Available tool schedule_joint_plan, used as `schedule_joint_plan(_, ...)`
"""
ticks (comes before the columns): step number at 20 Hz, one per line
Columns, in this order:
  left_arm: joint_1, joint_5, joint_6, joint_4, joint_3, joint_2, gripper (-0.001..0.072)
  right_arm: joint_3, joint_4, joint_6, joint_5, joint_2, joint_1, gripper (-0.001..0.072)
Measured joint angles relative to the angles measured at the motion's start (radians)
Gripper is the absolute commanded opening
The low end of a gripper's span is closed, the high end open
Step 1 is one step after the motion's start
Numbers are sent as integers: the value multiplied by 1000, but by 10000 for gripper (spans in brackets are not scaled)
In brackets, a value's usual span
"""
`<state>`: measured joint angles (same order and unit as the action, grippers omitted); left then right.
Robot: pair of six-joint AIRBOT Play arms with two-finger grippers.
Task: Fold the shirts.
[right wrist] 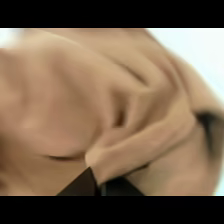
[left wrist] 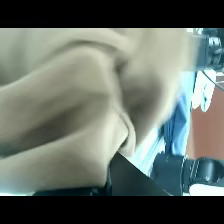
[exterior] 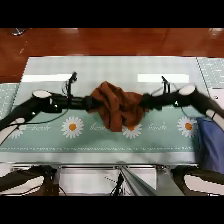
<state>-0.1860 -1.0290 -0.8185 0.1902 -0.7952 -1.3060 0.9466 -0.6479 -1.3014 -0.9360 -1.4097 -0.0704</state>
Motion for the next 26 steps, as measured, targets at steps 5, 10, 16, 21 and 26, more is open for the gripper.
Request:
schedule_joint_plan(5, 112, 43, -70, -4, -367, 142, 23, 692, -163, -102, -121, 40, 23, 24)
schedule_joint_plan(10, 218, 60, -284, 145, -853, 240, 23, 1135, -412, -174, -284, 174, 27, 25)
schedule_joint_plan(16, 296, -133, -521, 567, -1147, 407, 24, 1052, -657, -175, -422, 525, 27, 25)
schedule_joint_plan(21, 308, -455, -608, 691, -1083, 541, 23, 912, -738, -207, -548, 706, 27, 25)
schedule_joint_plan(26, 310, -526, -636, 723, -771, 678, 23, 613, -762, -243, -633, 811, 27, 25)
